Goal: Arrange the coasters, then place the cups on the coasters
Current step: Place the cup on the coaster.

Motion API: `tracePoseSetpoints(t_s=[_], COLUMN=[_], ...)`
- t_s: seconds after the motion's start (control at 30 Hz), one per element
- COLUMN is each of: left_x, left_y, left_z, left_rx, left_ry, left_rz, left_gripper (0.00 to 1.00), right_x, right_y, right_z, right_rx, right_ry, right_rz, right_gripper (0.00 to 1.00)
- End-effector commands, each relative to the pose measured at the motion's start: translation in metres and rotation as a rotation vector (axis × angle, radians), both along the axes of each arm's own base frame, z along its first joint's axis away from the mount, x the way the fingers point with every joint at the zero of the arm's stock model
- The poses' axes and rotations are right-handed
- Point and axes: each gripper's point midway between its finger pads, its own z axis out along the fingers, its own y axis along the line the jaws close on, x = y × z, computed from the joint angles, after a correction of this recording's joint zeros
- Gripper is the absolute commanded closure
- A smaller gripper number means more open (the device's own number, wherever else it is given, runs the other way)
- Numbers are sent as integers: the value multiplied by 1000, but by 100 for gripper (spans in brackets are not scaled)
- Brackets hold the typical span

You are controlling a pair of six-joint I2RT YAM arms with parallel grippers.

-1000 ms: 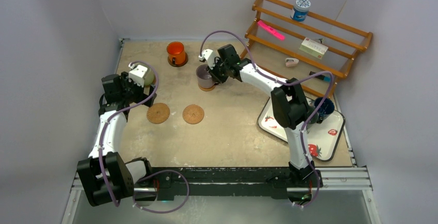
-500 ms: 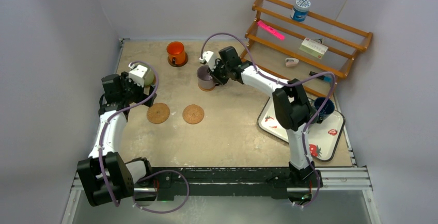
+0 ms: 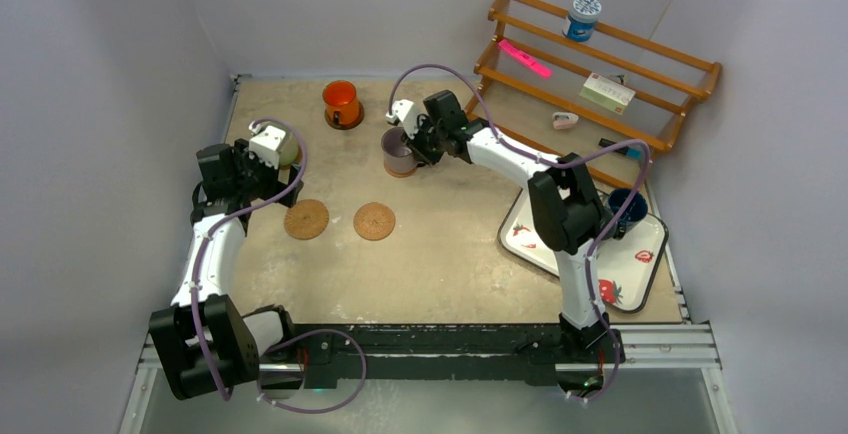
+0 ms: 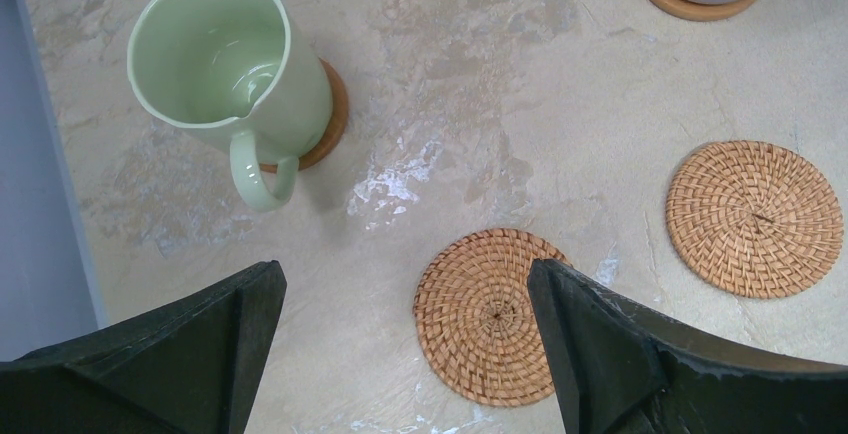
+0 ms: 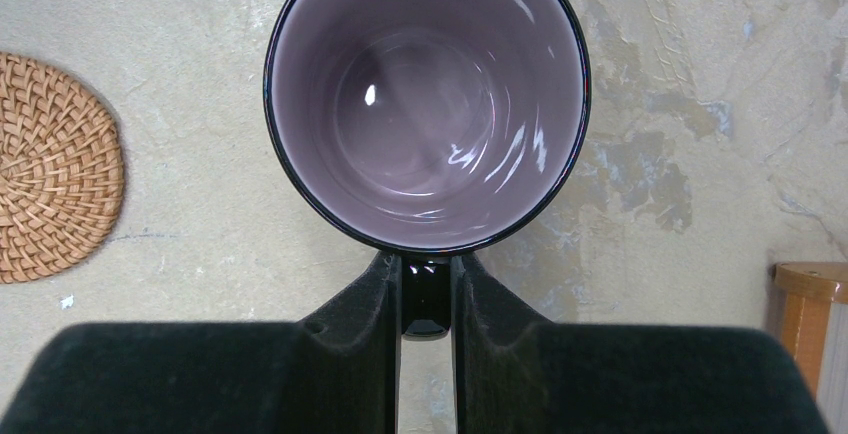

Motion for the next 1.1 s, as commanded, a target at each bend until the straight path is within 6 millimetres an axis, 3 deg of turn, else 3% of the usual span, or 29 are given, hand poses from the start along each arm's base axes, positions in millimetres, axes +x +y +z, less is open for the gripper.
tracePoseSetpoints(t_s=[0.0, 0.17, 0.47, 0.63, 0.83, 1.07], left_x=[2, 2, 2, 2, 1, 2], left_y=[-2, -2, -2, -2, -4, -6], left_z=[11, 10, 10, 11, 11, 16], left_rx=[-2, -3, -2, -4, -10, -18], left_ry=[-44, -42, -43, -42, -41, -45], left_rz=[-19, -19, -19, -18, -30, -34], left_gripper=[0, 0, 0, 0, 0, 0], right_x=[5, 5, 0, -7, -14, -28], right_y=[6, 6, 0, -5, -22, -66], right_z=[24, 30, 47, 65, 84, 98], right_rx=[17, 15, 8, 11, 1, -60], right_ry=[-62, -71, -91, -109, -158, -223], right_rz=[19, 24, 37, 42, -1, -115], right_gripper=[86, 58, 27, 2, 1, 1])
